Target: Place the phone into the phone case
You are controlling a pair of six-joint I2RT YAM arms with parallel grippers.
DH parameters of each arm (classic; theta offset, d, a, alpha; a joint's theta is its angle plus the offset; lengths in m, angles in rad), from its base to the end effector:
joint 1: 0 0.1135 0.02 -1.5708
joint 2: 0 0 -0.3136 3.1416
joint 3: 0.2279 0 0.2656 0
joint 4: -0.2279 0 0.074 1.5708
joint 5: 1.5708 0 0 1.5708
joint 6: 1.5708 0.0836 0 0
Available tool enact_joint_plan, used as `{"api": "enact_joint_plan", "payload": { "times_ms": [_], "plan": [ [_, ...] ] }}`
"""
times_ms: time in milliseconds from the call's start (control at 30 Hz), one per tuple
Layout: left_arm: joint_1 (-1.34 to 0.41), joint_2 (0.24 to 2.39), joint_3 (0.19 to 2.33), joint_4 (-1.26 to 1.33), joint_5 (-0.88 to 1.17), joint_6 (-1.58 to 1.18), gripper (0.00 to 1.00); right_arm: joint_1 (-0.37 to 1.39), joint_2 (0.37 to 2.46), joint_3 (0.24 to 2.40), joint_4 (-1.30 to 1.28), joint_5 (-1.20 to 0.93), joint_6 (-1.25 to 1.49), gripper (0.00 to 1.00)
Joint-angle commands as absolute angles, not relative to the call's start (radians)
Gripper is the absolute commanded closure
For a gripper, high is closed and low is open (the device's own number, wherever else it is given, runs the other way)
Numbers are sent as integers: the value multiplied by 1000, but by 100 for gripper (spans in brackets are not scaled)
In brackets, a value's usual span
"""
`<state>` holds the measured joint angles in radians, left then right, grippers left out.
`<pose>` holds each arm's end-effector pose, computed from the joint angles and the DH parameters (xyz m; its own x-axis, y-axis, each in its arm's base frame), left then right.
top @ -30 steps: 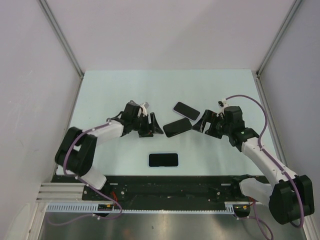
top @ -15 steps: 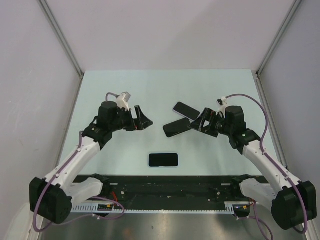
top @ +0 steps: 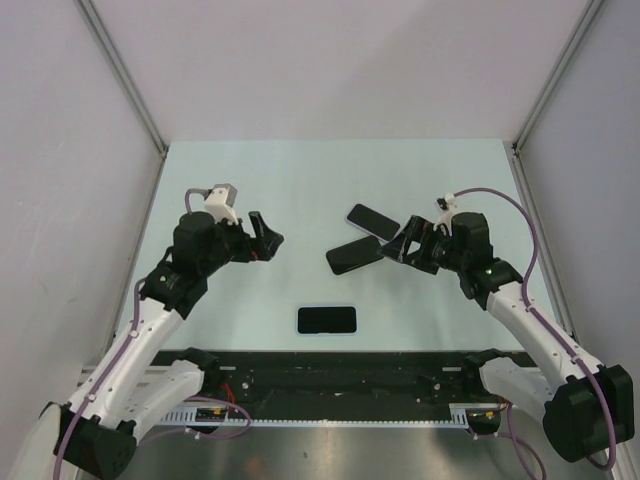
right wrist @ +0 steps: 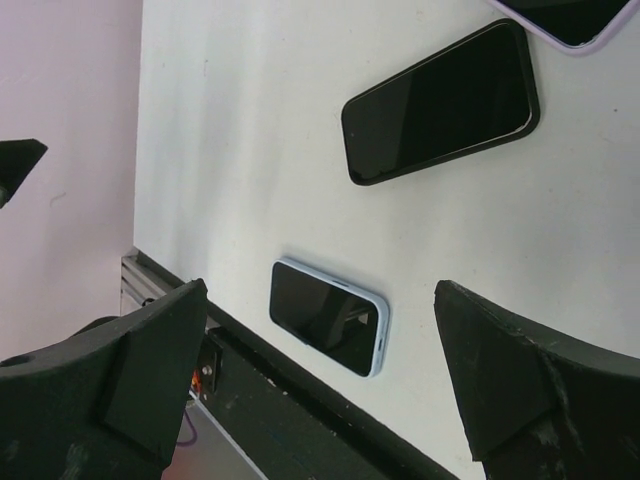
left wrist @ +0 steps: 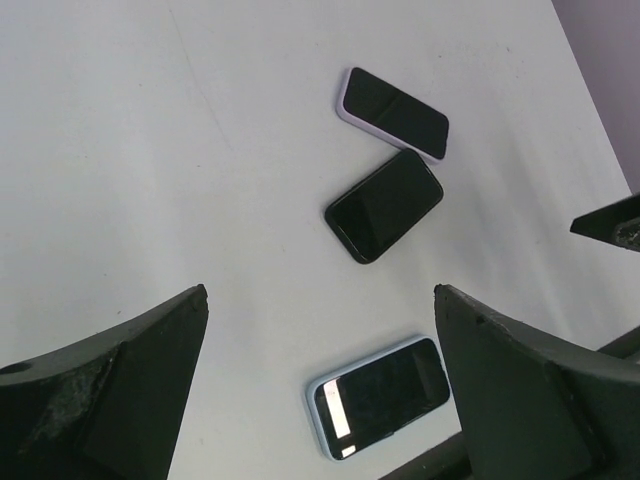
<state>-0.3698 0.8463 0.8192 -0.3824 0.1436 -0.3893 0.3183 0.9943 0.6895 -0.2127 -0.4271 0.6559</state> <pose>0.1973 -0.0893 0.3389 -0.5257 -0.1991 -0.8271 0.3033 0.8645 -0.4009 0.2212 0.1093 0.2818 -0.7546 0.3358 -0.5637 -0.2101 0.6902 0.6924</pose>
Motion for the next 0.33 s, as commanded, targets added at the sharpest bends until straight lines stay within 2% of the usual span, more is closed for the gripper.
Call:
{"api": "enact_joint_plan", "payload": {
  "times_ms": [0,133,300],
  "plan": [
    [-365,799,815,-390,49,-373,0,310,974,710,-221,-374,615,0],
    [-364,759,804,-384,-30,-365,0,305,977,735,-258,-286,575,1],
    [-365,716,741,-299,-144,-308,0,304,942,738,-207,-51,484,0]
  ]
}}
